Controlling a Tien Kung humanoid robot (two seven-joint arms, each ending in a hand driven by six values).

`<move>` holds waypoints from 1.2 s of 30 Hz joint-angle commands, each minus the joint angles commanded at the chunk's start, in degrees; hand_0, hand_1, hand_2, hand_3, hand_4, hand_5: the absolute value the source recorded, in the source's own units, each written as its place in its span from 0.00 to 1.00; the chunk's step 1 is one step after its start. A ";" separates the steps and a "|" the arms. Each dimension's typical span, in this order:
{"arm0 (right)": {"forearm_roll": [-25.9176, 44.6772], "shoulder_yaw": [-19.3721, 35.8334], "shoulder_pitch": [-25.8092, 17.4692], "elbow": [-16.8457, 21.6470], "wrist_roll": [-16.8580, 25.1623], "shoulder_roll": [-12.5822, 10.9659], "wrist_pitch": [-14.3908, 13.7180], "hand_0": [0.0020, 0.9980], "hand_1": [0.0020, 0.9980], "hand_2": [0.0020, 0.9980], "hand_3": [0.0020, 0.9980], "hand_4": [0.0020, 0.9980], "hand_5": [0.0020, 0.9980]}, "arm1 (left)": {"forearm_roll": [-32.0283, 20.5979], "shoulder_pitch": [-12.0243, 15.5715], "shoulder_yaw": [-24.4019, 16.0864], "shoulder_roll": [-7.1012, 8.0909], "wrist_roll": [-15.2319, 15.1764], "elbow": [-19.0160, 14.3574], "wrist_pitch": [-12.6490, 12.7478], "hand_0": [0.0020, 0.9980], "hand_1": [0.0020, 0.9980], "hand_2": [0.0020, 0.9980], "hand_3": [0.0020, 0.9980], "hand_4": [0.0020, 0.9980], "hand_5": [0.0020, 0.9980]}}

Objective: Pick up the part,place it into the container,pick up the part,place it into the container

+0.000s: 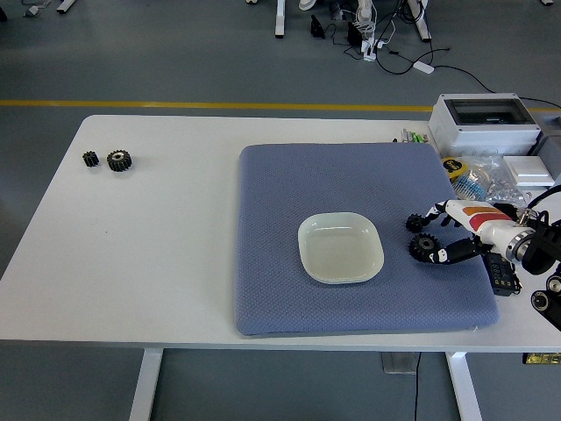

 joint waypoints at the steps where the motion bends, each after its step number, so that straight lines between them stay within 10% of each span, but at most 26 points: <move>1: 0.04 -0.18 0.10 -0.32 0.02 0.10 0.02 0.57 0.63 0.70 0.64 1.00 0.34 | 0.02 -0.02 0.04 0.00 0.02 0.00 0.01 0.73 0.70 0.68 0.56 0.65 0.59; 22: 1.57 -2.66 0.83 -3.35 0.75 1.88 0.23 0.49 0.58 0.66 0.60 0.99 0.32 | -0.37 -0.21 0.53 0.00 0.03 0.00 0.23 0.73 0.70 0.68 0.56 0.65 0.59; 23: 1.53 -2.80 0.87 -3.23 0.87 1.87 0.03 0.34 0.47 0.55 0.53 0.88 0.29 | -0.26 -0.21 0.44 0.00 0.03 0.00 0.23 0.72 0.70 0.68 0.56 0.65 0.59; 36: 1.33 -3.79 1.62 -2.49 1.80 1.42 -1.14 0.29 0.43 0.50 0.50 0.75 0.27 | 0.06 -0.23 0.39 0.00 0.07 0.00 0.27 0.72 0.70 0.68 0.56 0.65 0.59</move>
